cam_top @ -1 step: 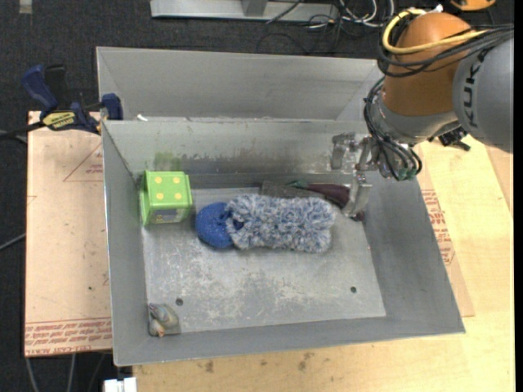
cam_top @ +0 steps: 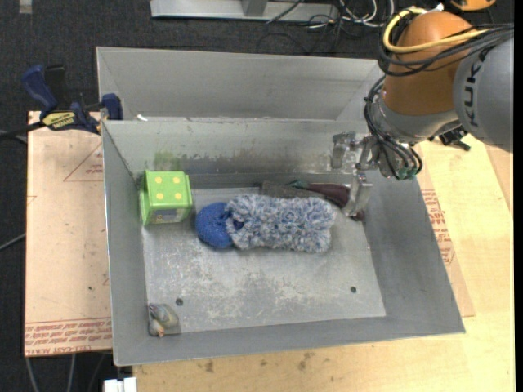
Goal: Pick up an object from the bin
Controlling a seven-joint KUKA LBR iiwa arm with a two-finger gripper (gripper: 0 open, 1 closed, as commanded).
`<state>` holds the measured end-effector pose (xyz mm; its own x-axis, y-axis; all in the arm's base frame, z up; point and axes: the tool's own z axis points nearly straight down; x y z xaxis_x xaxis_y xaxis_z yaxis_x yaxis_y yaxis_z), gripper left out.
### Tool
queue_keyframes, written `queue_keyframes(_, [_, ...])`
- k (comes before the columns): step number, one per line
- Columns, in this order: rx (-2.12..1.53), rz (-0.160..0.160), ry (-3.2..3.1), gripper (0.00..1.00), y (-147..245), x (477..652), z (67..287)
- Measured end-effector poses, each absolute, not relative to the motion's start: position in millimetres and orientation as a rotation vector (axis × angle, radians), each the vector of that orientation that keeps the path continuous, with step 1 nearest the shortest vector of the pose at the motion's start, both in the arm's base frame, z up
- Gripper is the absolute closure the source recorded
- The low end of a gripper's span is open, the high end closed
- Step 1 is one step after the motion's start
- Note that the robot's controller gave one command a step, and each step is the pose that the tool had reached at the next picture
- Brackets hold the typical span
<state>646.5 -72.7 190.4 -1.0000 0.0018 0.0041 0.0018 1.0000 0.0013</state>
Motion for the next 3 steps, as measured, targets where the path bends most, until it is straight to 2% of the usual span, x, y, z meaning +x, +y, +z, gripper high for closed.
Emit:
queue_keyframes(1, [0.078, -0.002, -3.140, 0.00, -68, 652.0, 235])
queue_keyframes(2, [0.191, 0.002, -3.149, 0.00, -43, 644.1, 210])
queue_keyframes(3, [0.335, -0.002, -3.125, 1.00, -21, 641.2, 120])
